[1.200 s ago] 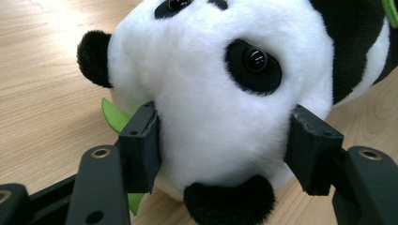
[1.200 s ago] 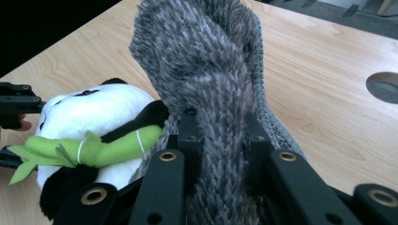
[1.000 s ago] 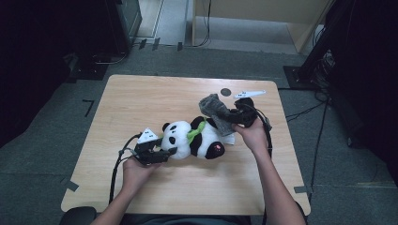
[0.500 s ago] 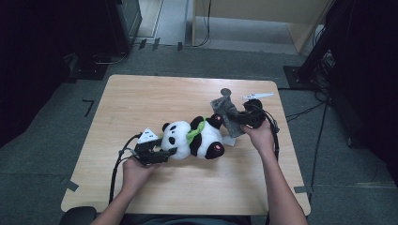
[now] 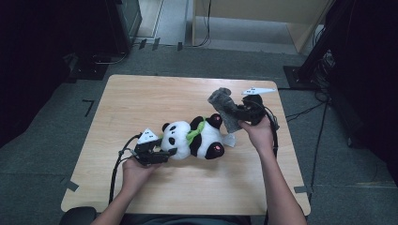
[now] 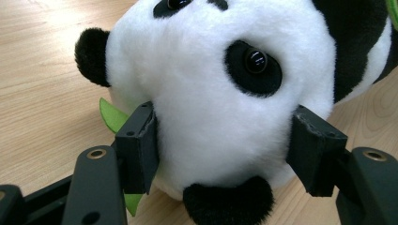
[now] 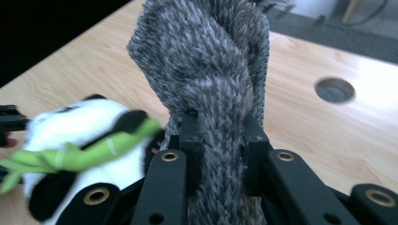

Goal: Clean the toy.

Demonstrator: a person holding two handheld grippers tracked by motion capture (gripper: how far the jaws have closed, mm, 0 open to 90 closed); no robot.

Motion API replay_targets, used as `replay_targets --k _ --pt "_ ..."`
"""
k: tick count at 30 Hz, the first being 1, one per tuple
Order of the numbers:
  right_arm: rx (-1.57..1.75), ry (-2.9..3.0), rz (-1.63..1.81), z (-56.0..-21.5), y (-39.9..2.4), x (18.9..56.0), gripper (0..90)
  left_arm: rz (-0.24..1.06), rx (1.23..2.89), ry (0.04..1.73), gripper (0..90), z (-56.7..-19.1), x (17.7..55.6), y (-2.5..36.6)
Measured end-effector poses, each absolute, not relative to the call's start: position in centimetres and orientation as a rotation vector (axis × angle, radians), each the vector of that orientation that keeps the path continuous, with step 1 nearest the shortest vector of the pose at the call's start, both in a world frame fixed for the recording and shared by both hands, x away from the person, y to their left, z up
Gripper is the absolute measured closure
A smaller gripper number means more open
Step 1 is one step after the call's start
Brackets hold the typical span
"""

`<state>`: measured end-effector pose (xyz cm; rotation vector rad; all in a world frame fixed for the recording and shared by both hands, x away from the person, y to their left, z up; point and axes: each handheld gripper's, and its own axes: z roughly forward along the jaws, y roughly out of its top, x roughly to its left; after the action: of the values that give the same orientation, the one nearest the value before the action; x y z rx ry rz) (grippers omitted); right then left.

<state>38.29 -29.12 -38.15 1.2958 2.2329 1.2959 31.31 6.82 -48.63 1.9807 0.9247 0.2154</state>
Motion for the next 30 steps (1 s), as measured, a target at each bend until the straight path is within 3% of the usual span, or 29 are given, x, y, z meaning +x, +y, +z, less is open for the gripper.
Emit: replay_targets --k 12,30 --pt "1.255 2.336 1.274 -40.4 -26.2 39.0 76.8 0.212 1.974 0.935 34.6 -48.6 31.3 6.8" --pt "1.38 2.29 1.261 -41.7 -29.4 39.0 76.5 0.204 1.978 0.947 34.7 -48.5 31.4 6.7"
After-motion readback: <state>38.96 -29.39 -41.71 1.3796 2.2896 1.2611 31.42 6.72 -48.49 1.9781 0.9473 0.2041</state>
